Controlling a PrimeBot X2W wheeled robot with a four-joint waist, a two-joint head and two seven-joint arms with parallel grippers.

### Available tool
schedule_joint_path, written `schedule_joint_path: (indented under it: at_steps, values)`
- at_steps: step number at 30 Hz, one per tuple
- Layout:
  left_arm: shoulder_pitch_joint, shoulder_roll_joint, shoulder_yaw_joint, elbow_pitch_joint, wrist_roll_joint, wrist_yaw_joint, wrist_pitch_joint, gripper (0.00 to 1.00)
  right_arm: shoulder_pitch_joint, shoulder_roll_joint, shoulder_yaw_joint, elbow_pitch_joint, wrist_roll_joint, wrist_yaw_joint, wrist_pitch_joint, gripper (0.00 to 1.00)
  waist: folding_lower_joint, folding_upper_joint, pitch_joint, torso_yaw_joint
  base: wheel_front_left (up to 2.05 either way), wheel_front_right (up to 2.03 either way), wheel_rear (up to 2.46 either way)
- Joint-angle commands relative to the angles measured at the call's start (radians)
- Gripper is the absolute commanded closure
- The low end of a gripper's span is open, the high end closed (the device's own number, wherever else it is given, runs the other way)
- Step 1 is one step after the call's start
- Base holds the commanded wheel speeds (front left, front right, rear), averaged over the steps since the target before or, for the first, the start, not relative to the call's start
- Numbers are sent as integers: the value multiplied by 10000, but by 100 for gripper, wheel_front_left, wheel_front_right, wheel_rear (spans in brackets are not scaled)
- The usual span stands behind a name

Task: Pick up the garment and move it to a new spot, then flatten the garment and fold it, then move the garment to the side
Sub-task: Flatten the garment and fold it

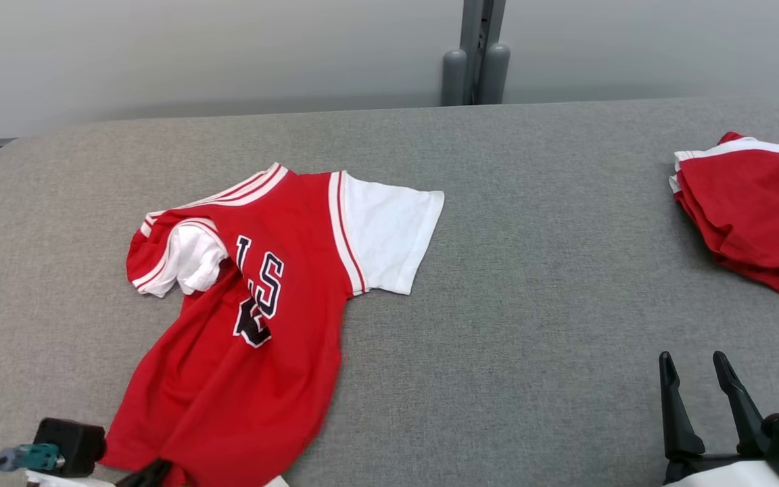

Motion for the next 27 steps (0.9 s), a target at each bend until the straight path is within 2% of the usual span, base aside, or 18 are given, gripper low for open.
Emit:
schedule_joint_path:
  at_steps: [1,3,6,7,8,9,10,11,12,13,15,18,22,27]
  values:
    - [-35,-35,142,76,-22,97,-113,100,67,-56,-22,3,-31,1,-47,0,0,0,-39,73,0,0,0]
    - [-92,5,185,271,-72,117,-69,100,64,-56,-28,9,-59,1,-47,0,0,0,-44,112,0,0,0]
    - [-412,-132,345,785,305,395,-443,100,39,-55,-29,8,-91,1,-47,0,0,0,-15,142,0,0,0]
    - [-536,-264,377,994,437,512,-645,100,24,-55,-24,14,-105,1,-47,0,0,0,15,154,0,0,0]
    - [-667,-417,412,1213,502,616,-803,95,3,-55,-13,18,-99,1,-47,0,0,0,39,165,0,0,0]
    - [-769,-536,407,1377,587,650,-981,100,-17,-56,-9,25,-97,1,-47,0,0,0,60,172,0,0,0]
    - [-898,-775,469,1570,558,723,-1162,100,-31,-55,-5,36,-100,1,-47,0,0,0,74,180,0,0,0]
    - [-986,-974,486,1724,496,764,-1297,85,-40,-56,-8,44,-101,1,-47,0,0,0,85,186,0,0,0]
    - [-1079,-1074,486,1870,537,779,-1428,59,-42,-56,-2,62,-98,1,-47,0,0,0,96,191,0,0,0]
    - [-1127,-1133,483,2026,648,847,-1546,0,-48,-55,10,69,-101,1,-47,0,0,0,106,190,0,0,0]
    - [-1084,-1297,498,2311,747,1017,-1759,0,-38,-55,6,87,-106,1,-47,0,0,0,108,192,0,0,0]
    - [-819,-1349,860,2737,977,1606,-2360,0,36,-56,-45,113,-109,1,-47,0,0,0,52,205,0,0,0]
    - [-291,-1765,1657,2819,986,2230,-3874,0,193,-58,-197,39,-156,1,-47,0,0,0,-166,264,0,0,0]
    - [497,-2506,1980,2407,1345,2441,-5894,0,375,-56,-509,-244,-344,1,-47,0,0,0,-529,499,0,0,0]
